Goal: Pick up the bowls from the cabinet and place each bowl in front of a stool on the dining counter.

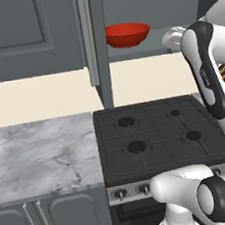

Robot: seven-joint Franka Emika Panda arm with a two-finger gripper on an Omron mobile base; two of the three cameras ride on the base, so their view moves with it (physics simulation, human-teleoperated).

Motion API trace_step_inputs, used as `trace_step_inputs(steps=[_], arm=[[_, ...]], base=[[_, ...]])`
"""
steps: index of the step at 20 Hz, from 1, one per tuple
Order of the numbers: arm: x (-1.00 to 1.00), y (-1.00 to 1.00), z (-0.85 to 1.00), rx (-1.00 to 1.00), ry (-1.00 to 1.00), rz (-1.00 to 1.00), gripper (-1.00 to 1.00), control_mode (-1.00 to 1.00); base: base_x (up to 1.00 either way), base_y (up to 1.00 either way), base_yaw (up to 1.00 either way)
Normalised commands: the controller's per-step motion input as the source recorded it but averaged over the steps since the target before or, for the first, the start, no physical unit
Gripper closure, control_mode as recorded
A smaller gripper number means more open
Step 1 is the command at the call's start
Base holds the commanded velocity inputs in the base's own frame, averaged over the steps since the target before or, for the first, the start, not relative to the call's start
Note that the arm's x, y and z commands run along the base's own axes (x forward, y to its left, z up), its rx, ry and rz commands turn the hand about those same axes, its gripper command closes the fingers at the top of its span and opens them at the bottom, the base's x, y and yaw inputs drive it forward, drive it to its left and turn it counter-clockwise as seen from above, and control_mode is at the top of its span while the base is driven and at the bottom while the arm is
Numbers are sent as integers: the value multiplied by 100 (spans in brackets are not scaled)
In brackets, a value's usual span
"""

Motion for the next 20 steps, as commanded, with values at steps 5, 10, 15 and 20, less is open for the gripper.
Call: trace_step_inputs(steps=[5,10,15,20], arm=[[56,24,2,-1,-12,0,-100,-100],[52,35,15,-3,-9,0,-100,-100],[37,21,23,0,-1,0,-100,-100],[29,20,12,0,0,0,-100,-100]], base=[[0,0,0],[0,0,0],[0,0,0],[0,0,0]])
